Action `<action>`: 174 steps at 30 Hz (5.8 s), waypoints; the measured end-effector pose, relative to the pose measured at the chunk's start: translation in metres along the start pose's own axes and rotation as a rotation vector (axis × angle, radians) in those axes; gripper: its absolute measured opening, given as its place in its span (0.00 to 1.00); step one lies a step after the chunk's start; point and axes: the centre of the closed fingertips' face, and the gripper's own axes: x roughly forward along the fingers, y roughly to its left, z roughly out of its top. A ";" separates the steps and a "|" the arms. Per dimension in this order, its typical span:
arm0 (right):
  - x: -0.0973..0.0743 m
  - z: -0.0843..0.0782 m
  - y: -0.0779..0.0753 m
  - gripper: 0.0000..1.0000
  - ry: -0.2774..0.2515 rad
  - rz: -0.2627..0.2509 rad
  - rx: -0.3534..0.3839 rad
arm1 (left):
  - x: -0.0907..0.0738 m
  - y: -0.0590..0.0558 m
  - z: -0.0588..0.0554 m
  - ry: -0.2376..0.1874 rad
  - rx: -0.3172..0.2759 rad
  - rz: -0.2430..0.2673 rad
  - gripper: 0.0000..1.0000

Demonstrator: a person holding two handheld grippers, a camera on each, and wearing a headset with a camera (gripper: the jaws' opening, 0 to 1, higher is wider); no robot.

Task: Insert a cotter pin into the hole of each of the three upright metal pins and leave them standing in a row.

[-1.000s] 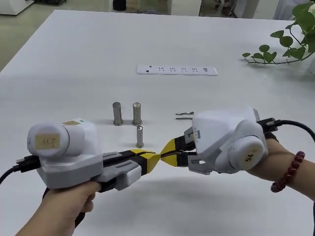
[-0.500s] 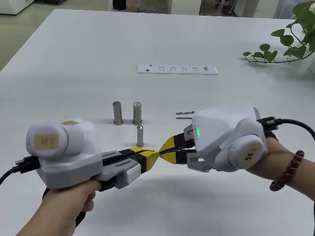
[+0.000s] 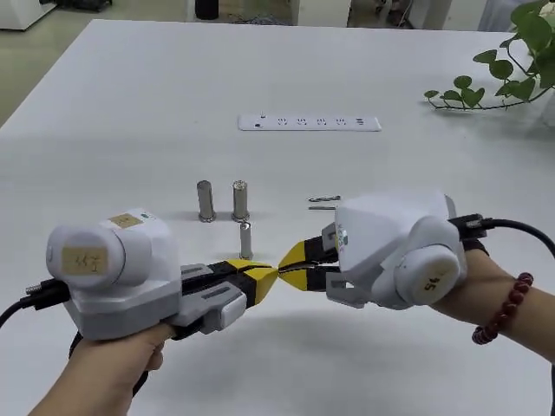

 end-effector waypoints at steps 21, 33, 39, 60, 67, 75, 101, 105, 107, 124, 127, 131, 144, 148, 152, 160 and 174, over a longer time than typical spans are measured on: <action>-0.003 -0.005 -0.002 0.02 -0.072 0.022 0.251 | -0.007 -0.005 0.005 0.014 0.160 -0.050 0.00; -0.003 -0.003 0.008 0.05 -0.123 0.087 0.357 | -0.011 -0.013 0.007 0.042 0.297 -0.139 0.00; -0.004 -0.001 0.013 0.04 -0.132 0.119 0.361 | -0.011 -0.018 0.009 0.051 0.354 -0.185 0.00; -0.006 0.001 0.018 0.00 -0.113 0.150 0.316 | -0.011 -0.022 -0.004 0.116 0.414 -0.241 0.00; -0.005 -0.002 0.017 0.00 -0.074 0.142 0.260 | -0.010 -0.018 -0.007 0.124 0.416 -0.225 0.00; -0.004 -0.005 0.017 0.00 -0.031 0.140 0.182 | -0.008 -0.016 -0.009 0.128 0.425 -0.210 0.00; 0.005 -0.036 -0.017 0.00 0.114 0.041 0.172 | 0.005 0.021 -0.010 0.085 0.381 0.031 0.20; 0.008 -0.040 -0.027 0.00 0.124 0.020 0.192 | 0.007 0.027 -0.012 0.087 0.382 0.056 0.23; 0.010 -0.043 -0.031 0.00 0.133 0.009 0.195 | 0.007 0.032 -0.011 0.083 0.378 0.079 0.23; 0.029 -0.055 -0.052 0.00 0.165 -0.042 0.182 | 0.017 0.070 -0.009 0.072 0.328 0.241 0.24; 0.033 -0.058 -0.054 0.00 0.178 -0.043 0.156 | 0.021 0.080 -0.010 0.082 0.322 0.275 0.24; 0.038 -0.059 -0.056 0.00 0.186 -0.034 0.140 | 0.029 0.089 -0.013 0.089 0.311 0.297 0.23; 0.049 -0.055 -0.062 0.00 0.175 -0.021 0.122 | 0.048 0.104 -0.016 0.087 0.275 0.338 0.16; 0.051 -0.054 -0.063 0.00 0.170 -0.021 0.121 | 0.050 0.108 -0.015 0.083 0.262 0.343 0.15; 0.053 -0.053 -0.063 0.00 0.168 -0.015 0.115 | 0.053 0.107 -0.012 0.069 0.251 0.335 0.12; 0.056 -0.051 -0.062 0.00 0.167 -0.006 0.101 | 0.056 0.106 -0.012 0.064 0.244 0.323 0.06; 0.059 -0.046 -0.064 0.00 0.175 0.001 0.042 | 0.057 0.106 -0.014 0.037 0.236 0.346 0.06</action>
